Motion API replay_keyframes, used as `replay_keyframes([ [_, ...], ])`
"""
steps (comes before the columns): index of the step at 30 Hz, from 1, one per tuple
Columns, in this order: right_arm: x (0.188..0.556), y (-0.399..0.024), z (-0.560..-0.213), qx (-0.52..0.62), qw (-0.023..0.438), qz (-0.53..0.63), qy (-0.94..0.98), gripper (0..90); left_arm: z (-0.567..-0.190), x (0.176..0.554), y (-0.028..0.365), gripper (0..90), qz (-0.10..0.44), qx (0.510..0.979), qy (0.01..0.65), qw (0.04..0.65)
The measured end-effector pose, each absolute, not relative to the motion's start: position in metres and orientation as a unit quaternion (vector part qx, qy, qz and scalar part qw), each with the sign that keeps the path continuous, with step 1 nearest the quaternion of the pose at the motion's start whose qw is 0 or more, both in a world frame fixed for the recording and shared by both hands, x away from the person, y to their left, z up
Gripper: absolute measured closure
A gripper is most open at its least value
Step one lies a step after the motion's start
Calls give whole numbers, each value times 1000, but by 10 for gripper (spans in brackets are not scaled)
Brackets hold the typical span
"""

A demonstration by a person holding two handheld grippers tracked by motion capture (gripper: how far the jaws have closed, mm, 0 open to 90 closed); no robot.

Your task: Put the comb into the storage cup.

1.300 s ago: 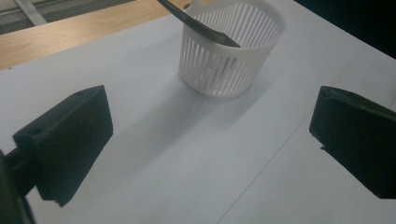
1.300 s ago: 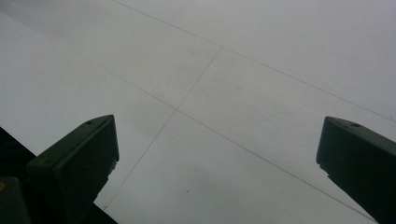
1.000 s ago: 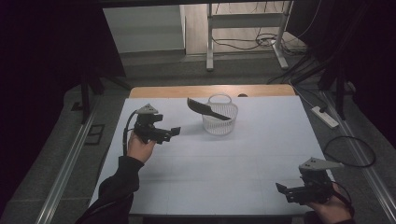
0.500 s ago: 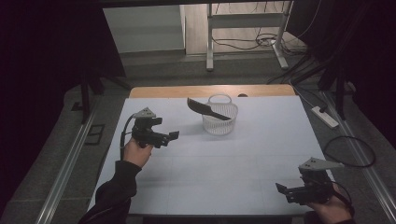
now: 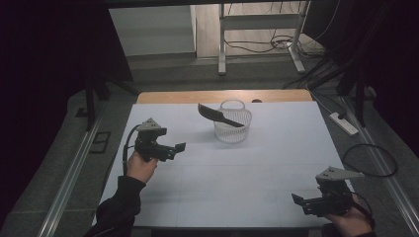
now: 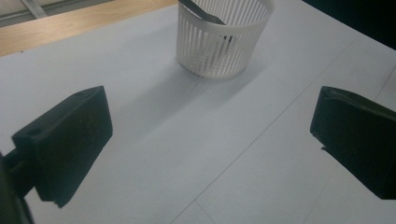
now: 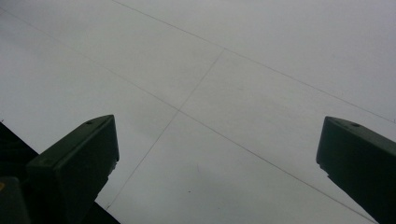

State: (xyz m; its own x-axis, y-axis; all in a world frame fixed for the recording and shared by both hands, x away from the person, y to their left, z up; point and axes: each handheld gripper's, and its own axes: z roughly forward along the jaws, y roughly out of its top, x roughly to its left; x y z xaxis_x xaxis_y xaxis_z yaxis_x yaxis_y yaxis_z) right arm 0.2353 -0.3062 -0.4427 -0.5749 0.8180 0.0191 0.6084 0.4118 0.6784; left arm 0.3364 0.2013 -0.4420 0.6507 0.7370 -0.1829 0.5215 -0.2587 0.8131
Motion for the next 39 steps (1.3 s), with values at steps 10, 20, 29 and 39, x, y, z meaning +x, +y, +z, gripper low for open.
replay_keyframes([
  [10, 235, -306, -443, 432, 160, 326, 825, 0, -442, 325, 210, 0, 124, 779, 414, 453],
  [20, 235, -305, -442, 431, 161, 326, 826, 0, -440, 314, 214, 0, 130, 783, 413, 446],
  [29, 235, -305, -443, 430, 161, 326, 827, 0, -441, 304, 218, 0, 133, 787, 416, 436],
  [39, 235, -305, -443, 430, 161, 325, 827, 0, -442, 291, 226, 0, 134, 784, 422, 435],
])
